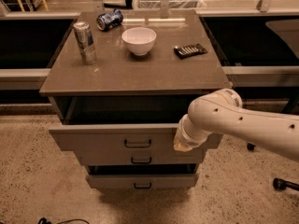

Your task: Close top drawer

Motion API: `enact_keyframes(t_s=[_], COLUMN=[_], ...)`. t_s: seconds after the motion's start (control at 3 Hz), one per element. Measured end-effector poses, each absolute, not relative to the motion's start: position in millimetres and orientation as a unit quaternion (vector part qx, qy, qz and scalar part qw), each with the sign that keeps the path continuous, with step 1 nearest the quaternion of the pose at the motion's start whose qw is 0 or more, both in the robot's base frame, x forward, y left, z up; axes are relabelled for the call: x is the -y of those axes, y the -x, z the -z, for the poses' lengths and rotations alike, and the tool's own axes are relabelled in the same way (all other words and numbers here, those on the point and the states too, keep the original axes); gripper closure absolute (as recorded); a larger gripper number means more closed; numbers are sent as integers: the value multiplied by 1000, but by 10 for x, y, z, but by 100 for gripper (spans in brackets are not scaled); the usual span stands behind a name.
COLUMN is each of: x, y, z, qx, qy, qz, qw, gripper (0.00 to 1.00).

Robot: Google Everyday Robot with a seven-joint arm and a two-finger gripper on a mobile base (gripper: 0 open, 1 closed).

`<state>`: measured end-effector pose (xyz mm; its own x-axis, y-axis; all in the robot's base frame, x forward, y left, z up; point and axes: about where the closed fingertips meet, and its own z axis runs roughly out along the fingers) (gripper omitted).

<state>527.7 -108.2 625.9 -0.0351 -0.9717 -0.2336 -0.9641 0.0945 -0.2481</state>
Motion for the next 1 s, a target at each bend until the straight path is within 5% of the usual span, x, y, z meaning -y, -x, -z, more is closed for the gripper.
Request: enact_keyframes(t_s=[1.0], x=[1082], y=[-5291], z=[-6262], qx=[-718], qy=[674], qz=[13], qw=[175], gripper=[0])
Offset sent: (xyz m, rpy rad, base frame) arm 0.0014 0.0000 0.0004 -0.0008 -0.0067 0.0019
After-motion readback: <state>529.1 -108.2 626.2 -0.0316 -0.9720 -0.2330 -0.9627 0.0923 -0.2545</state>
